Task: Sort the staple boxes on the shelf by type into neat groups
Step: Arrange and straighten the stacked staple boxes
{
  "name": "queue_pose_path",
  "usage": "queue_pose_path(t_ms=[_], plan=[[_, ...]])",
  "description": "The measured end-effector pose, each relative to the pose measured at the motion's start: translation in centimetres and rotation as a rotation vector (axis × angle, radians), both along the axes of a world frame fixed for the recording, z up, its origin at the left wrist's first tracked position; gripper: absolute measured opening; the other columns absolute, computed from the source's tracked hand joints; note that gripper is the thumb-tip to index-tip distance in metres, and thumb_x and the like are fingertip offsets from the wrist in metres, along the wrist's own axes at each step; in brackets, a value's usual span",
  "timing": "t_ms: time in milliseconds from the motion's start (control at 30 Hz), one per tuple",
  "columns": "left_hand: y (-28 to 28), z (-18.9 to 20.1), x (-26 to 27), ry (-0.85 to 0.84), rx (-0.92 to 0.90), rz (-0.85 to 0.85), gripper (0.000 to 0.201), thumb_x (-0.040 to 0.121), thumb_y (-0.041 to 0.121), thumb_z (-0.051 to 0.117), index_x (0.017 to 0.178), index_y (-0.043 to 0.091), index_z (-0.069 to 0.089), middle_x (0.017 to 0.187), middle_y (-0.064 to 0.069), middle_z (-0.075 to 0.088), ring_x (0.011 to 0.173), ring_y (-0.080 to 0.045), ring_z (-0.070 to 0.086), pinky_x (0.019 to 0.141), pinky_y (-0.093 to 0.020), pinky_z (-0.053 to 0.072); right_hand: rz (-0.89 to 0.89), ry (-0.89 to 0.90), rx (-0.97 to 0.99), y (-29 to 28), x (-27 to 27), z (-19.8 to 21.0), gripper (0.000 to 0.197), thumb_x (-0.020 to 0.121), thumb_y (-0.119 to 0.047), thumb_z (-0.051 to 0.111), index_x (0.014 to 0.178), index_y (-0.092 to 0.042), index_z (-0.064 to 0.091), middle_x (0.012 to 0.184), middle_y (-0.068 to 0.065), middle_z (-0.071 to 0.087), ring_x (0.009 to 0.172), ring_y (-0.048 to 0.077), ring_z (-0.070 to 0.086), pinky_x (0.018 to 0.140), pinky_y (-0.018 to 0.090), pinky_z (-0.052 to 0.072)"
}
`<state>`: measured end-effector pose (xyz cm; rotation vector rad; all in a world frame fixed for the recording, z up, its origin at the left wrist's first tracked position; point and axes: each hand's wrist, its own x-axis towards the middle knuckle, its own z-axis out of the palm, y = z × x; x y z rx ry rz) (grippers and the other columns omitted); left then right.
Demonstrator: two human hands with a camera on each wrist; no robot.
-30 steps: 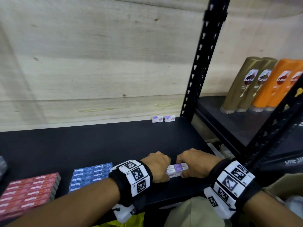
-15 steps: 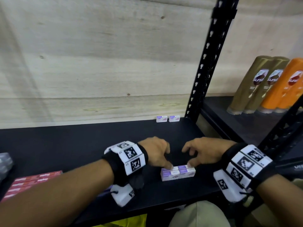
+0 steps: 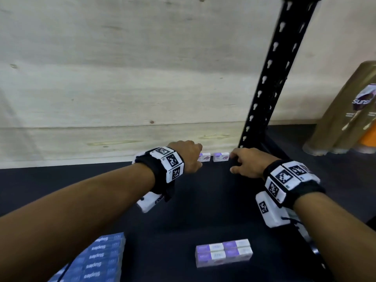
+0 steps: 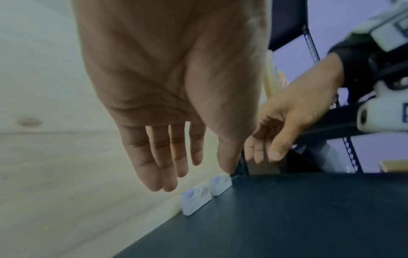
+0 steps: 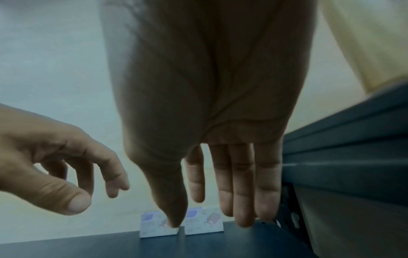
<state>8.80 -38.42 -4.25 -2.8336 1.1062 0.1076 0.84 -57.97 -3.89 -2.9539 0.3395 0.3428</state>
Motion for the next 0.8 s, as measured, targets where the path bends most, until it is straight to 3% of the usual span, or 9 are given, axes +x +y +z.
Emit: queue_pose_path(t_ms=[100,200,333,467,600,800], plan=[[-1.3,-1.4,1.7,-0.039,0.03,0.027,0.051,0.096,0.047,0.046,0.137,0.018,0.041,0.126,-0.004,0.056,0.105,-0.028,0.059,0.069,-0.035,0.039,-0.005,-0.007,-0.012,-0.8,2.2,-1.2,0.058,0.093,-0.038,0.062,0.144,-0.024,0.038,0.138,0.01,0.051,0.12,0.027,0.053,0.093,0.032,0.045],[-2.2,-2.6,2.6,-0.059,0.029,0.031,0.044,0.098,0.042,0.044,0.134,0.018,0.043,0.127,-0.003,0.056,0.107,-0.028,0.059,0.071,-0.034,0.037,0.006,-0.014,-0.008,-1.3,3.8,-2.0,0.06,0.094,-0.034,0.061,0.147,-0.022,0.036,0.138,0.012,0.051,0.119,0.028,0.055,0.09,0.032,0.046],[-3.0,-3.3,3.0,-0.078,0.02,0.028,0.035,0.099,0.032,0.044,0.13,0.018,0.049,0.128,-0.003,0.056,0.11,-0.029,0.057,0.073,-0.034,0.037,0.027,0.006,-0.01,-1.4,5.3,-2.4,0.049,0.093,-0.027,0.063,0.14,-0.023,0.046,0.132,0.008,0.057,0.113,0.025,0.057,0.086,0.028,0.045],[-3.2,-3.5,3.4,-0.068,0.02,0.029,0.029,0.096,0.022,0.048,0.125,0.018,0.055,0.121,-0.005,0.059,0.104,-0.028,0.059,0.071,-0.033,0.039,0.022,-0.001,-0.041,-1.3,5.7,-2.4,0.036,0.096,-0.022,0.057,0.131,-0.023,0.054,0.128,0.008,0.059,0.114,0.027,0.058,0.092,0.032,0.049],[-2.9,-3.0,3.3,-0.012,-0.03,0.046,0.025,0.092,0.016,0.055,0.117,0.016,0.059,0.114,-0.008,0.059,0.097,-0.028,0.059,0.067,-0.032,0.04,0.006,-0.013,-0.074,-0.5,5.2,-1.8,0.024,0.095,-0.012,0.055,0.117,-0.021,0.061,0.123,0.009,0.061,0.108,0.028,0.06,0.083,0.03,0.048],[-1.5,-2.2,1.2,0.099,-0.101,0.025,0.022,0.087,0.01,0.058,0.107,0.017,0.063,0.108,-0.007,0.061,0.091,-0.026,0.061,0.062,-0.029,0.041,0.002,-0.019,-0.059,1.0,2.8,-0.9,0.019,0.091,-0.017,0.067,0.11,-0.016,0.069,0.113,0.008,0.066,0.102,0.025,0.063,0.081,0.03,0.051]])
